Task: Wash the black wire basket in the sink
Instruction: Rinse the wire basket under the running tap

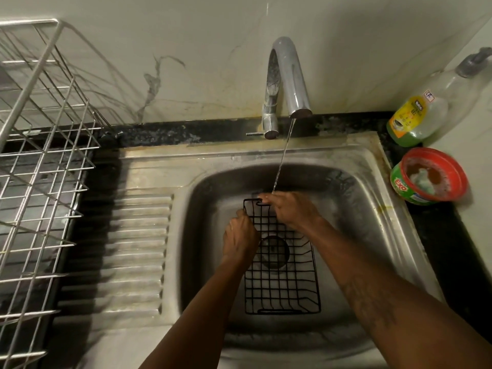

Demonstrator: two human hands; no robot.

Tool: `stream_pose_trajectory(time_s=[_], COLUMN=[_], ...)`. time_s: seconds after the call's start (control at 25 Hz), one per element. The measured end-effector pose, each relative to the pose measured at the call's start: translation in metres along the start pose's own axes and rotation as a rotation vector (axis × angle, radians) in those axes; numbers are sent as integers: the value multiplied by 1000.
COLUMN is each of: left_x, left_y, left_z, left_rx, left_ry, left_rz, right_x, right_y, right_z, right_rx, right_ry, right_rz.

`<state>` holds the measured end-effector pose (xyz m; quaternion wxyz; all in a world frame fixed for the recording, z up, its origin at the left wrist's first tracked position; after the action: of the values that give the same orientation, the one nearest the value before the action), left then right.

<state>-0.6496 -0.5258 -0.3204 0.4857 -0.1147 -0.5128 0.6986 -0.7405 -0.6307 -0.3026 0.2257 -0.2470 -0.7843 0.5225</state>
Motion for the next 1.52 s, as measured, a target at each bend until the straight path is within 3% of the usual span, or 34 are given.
stream_pose_trajectory(time_s=[0.2, 0.32, 0.44, 0.52, 0.6, 0.68, 0.76, 0.88, 1.0, 1.24, 1.36, 1.52], left_x=[5, 9, -17, -32, -38, -44, -45, -38, -34, -20, -10, -8], left_y=[-1, -15, -38, -32, -22, -21, -18, -12, -6, -8, -3, -6], left_z=[1, -3, 4, 32, 56, 57, 52, 46, 30, 18, 18, 14], left_rx=[72, 22, -314, -369, -270, -209, -240, -300, -182, -19, 96, 181], left_ry=[-93, -116, 3, 213, 369, 359, 361, 389, 306, 124, 38, -22], left_rz=[34, 47, 161, 80, -73, -129, -120, -76, -107, 22, 43, 89], right_x=[1, -9, -16, -19, -16, 0, 10, 0, -9, 20, 15, -22], right_y=[-3, 8, 15, 20, 13, -8, -16, -2, 4, -7, -13, -2], right_z=[7, -1, -8, -17, -5, 23, 34, 13, -12, 13, -8, -30], right_rx=[153, 127, 35, -9, -141, -333, -362, -329, -254, -91, -51, -94], right_ry=[212, 181, 63, -28, 44, 273, 351, 275, 151, 204, 196, 147], right_rz=[44, -15, -135, -138, 43, 302, 395, 230, 179, 138, 167, -8])
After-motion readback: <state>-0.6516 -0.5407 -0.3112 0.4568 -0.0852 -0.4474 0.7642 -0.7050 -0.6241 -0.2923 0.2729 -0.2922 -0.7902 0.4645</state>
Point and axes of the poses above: each hand's wrist, its own x-axis away from the middle knuckle, its own y-axis out of the palm, z = x × y, the point moved 10 cm from there along -x, towards the middle knuckle, and after that the axes turned 4 degrees about -x, right-handed, at the moved point
